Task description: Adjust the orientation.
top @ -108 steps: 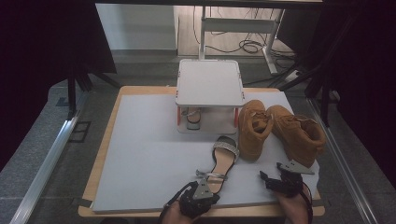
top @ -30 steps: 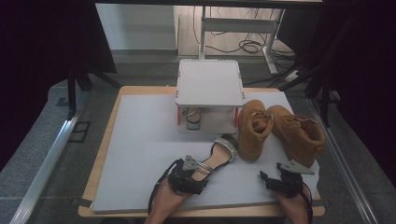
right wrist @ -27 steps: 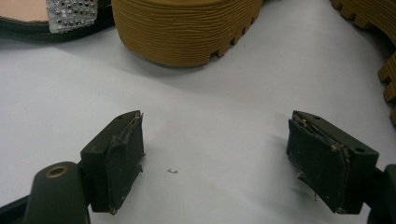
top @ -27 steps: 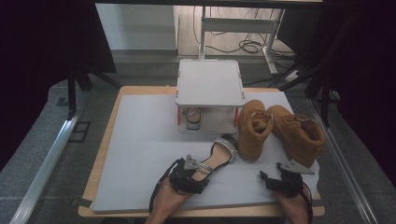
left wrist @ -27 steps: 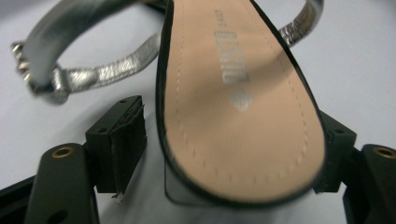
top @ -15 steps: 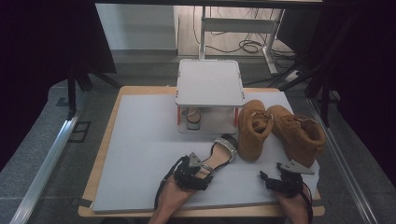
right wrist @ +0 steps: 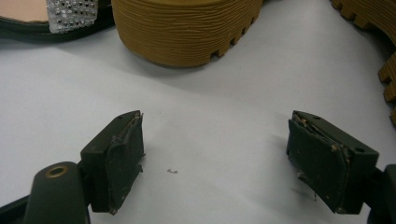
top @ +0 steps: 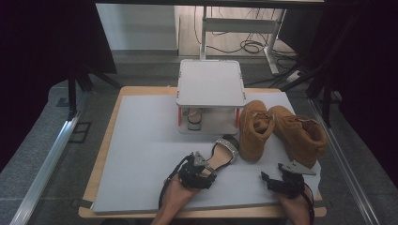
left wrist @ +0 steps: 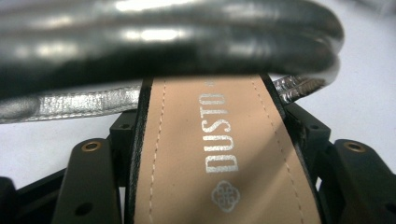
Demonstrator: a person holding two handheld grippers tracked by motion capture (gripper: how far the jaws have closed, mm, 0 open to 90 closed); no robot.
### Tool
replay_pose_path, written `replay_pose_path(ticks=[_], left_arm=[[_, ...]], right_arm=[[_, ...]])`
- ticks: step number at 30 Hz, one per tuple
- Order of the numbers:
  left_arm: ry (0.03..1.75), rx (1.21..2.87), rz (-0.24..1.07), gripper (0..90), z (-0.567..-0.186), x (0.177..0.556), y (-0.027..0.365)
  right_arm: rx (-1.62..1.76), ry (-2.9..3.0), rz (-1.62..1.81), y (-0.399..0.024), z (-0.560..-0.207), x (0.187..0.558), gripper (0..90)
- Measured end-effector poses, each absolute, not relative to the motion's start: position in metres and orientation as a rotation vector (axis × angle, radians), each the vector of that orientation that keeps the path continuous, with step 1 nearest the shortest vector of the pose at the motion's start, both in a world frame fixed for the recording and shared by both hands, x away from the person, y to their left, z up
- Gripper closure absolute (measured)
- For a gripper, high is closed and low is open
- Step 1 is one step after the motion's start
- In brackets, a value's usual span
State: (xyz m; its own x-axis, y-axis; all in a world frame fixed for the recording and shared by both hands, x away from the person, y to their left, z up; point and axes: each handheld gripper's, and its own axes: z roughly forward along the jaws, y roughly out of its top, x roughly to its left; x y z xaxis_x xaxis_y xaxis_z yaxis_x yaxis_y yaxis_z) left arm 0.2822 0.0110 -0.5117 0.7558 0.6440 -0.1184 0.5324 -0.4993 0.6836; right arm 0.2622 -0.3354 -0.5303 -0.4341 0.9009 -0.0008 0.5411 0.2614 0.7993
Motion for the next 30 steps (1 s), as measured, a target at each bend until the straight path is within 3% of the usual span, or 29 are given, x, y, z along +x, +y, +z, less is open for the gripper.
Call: replay_pose_path(ticks=[30], left_arm=[[0.906, 2.118, 0.230, 38.8, -0.498, 0.277, 0.026]], right_arm=[[1.304, 2.076, 1.036, -0.335, -0.530, 0.262, 19.7]])
